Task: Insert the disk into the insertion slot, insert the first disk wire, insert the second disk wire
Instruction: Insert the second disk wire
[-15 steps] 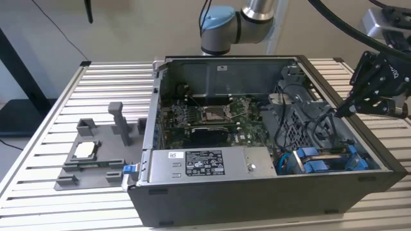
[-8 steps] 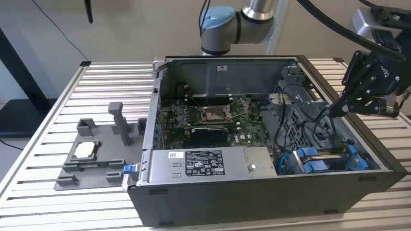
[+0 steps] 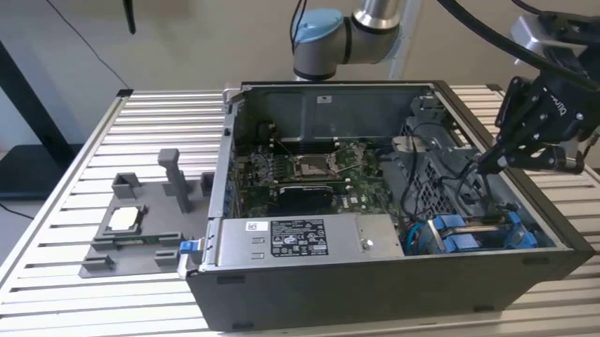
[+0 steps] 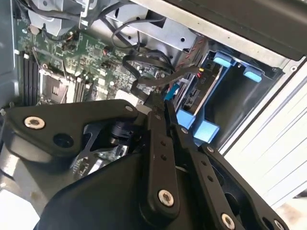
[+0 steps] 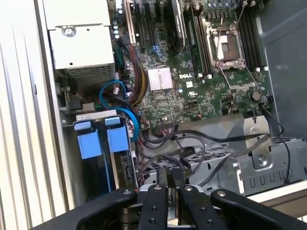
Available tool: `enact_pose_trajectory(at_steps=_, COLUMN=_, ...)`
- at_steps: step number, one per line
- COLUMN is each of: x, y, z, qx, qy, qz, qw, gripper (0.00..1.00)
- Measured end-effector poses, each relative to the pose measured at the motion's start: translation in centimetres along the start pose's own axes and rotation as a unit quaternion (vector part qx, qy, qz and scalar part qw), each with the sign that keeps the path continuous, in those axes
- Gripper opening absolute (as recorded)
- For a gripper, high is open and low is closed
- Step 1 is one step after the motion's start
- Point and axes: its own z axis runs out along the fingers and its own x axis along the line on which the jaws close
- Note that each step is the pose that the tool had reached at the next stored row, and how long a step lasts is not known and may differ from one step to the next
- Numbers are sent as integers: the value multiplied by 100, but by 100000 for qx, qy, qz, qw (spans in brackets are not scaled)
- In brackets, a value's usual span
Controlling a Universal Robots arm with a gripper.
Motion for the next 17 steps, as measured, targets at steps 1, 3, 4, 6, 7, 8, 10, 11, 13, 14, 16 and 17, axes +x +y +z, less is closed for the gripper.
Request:
enact_pose_trajectory(at_steps=1, x=0, y=2, z=0, qx=-1, qy=198, qz=-128, qw=100000, gripper=16)
enact_pose_trajectory(at_steps=3, x=2, y=7, z=1, qx=41, qy=833, qz=-353, qw=99996, gripper=16)
enact_pose_trajectory(at_steps=4, x=3, y=10, z=1, qx=72, qy=1363, qz=-483, qw=99990, gripper=16)
enact_pose_trajectory(at_steps=6, x=4, y=13, z=2, qx=147, qy=2682, qz=-825, qw=99961, gripper=16)
enact_pose_trajectory(at_steps=7, x=4, y=14, z=2, qx=139, qy=3267, qz=-1150, qw=99940, gripper=16)
enact_pose_trajectory(at_steps=8, x=4, y=14, z=2, qx=85, qy=3655, qz=-1676, qw=99919, gripper=16)
enact_pose_trajectory(at_steps=10, x=7, y=13, z=14, qx=-122, qy=3951, qz=-2903, qw=99880, gripper=16)
enact_pose_trajectory(at_steps=11, x=9, y=11, z=26, qx=-210, qy=4024, qz=-3404, qw=99861, gripper=16)
enact_pose_trajectory(at_steps=13, x=17, y=8, z=57, qx=-379, qy=4153, qz=-4382, qw=99817, gripper=16)
enact_pose_trajectory(at_steps=14, x=21, y=7, z=70, qx=-448, qy=4207, qz=-4789, qw=99796, gripper=16)
enact_pose_trajectory(at_steps=16, x=35, y=5, z=86, qx=-536, qy=4288, qz=-5332, qw=99764, gripper=16)
enact_pose_trajectory(at_steps=17, x=43, y=8, z=88, qx=-551, qy=4307, qz=-5421, qw=99759, gripper=16)
